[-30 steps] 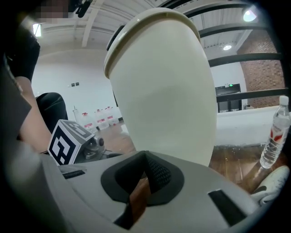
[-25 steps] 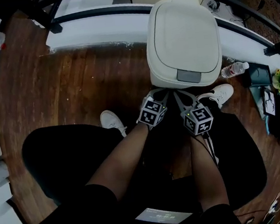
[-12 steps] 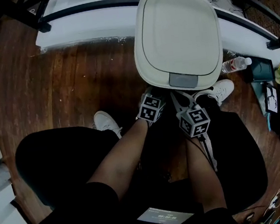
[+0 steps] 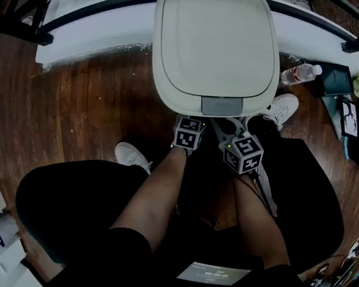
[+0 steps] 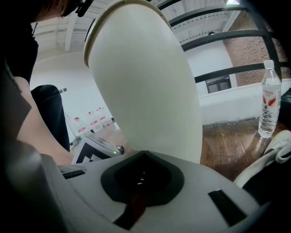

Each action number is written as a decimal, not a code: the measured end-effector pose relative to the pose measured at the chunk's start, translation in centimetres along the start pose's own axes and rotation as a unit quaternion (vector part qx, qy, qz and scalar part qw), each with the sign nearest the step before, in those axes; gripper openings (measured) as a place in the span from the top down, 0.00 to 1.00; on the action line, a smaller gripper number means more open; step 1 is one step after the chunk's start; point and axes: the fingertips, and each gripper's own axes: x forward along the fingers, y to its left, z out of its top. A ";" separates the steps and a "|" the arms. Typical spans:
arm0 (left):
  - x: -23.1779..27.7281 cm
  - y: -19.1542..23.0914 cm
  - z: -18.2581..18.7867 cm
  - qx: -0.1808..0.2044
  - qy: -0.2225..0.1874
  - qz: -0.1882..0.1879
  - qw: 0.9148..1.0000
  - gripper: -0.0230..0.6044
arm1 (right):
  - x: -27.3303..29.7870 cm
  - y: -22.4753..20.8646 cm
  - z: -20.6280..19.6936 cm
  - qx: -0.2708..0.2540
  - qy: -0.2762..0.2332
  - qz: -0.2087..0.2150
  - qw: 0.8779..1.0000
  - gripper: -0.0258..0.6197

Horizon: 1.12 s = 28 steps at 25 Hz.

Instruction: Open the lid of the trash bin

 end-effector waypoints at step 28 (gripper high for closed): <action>1.2 0.3 -0.8 -0.035 0.045 0.047 0.997 0.91 | -0.7 -2.1 0.0 0.019 -0.005 -0.011 1.000 0.94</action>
